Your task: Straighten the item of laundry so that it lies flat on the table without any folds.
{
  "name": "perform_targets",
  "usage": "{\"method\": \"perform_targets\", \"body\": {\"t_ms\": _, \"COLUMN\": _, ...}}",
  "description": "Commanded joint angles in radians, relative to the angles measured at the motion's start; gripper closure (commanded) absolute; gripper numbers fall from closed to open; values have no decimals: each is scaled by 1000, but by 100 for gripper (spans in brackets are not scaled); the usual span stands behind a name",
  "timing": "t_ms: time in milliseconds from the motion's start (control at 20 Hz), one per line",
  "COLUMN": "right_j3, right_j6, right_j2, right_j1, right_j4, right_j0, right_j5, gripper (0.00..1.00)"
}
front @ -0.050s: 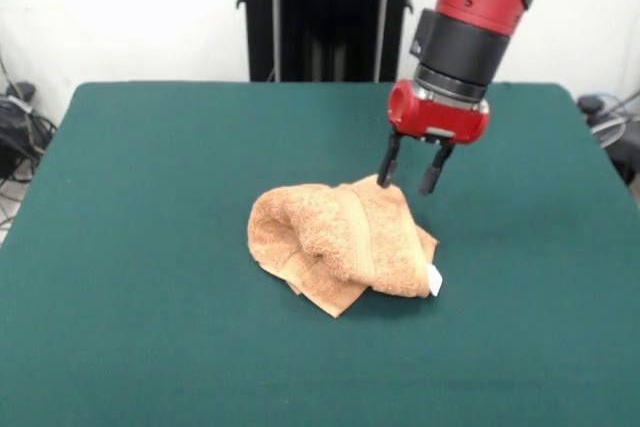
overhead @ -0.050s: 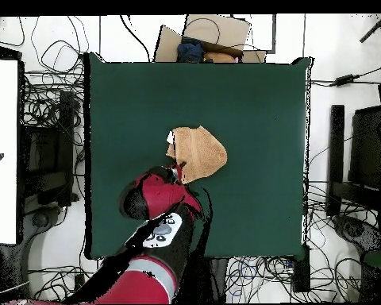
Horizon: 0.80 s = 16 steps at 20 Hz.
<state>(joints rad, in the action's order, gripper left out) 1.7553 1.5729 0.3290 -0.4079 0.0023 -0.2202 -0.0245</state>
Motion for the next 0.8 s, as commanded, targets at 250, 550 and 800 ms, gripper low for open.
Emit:
{"method": "perform_targets", "body": {"t_ms": 250, "right_j3": 70, "right_j6": 291, "right_j2": -20, "right_j1": 114, "right_j4": 105, "right_j0": -70, "right_j5": -98, "gripper": 0}}
{"method": "perform_targets", "body": {"t_ms": 550, "right_j3": 56, "right_j6": 274, "right_j2": -7, "right_j1": 148, "right_j4": 134, "right_j0": -80, "right_j5": -125, "gripper": 0}}
{"method": "perform_targets", "body": {"t_ms": 800, "right_j3": 18, "right_j6": 245, "right_j2": 19, "right_j1": 191, "right_j4": 144, "right_j0": -75, "right_j5": -155, "gripper": 0}}
